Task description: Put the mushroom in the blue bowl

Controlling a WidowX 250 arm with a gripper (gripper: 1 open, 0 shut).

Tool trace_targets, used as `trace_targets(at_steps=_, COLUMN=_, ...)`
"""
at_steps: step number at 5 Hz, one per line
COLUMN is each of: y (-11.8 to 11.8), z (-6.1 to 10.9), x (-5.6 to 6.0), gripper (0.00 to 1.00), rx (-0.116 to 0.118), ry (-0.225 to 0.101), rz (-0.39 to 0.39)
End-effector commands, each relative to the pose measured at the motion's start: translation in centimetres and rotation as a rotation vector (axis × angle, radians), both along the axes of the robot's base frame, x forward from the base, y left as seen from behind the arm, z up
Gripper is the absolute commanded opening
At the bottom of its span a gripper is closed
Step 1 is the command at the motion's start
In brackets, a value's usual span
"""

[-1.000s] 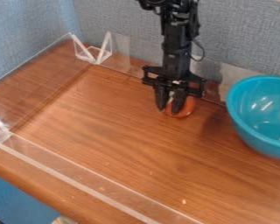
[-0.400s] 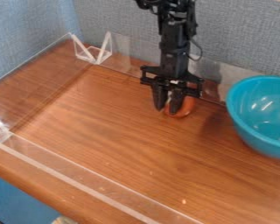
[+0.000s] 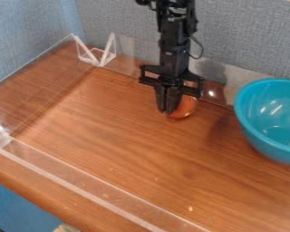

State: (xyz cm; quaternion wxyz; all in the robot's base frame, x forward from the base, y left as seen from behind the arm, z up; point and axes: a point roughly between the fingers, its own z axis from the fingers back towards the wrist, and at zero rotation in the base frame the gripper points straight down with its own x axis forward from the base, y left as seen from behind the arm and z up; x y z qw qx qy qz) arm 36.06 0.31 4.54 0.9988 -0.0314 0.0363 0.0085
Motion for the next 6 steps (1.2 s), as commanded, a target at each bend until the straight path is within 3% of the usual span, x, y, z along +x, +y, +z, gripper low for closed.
trace_targets(at_steps=1, y=0.53, z=3.63, x=0.79, gripper=0.00, rx=0.009, ry=-0.101, rz=0.007)
trace_targets(at_steps=6, y=0.19, z=4.38, x=1.60, gripper=0.00, rx=0.026, ry=-0.105, rz=-0.019)
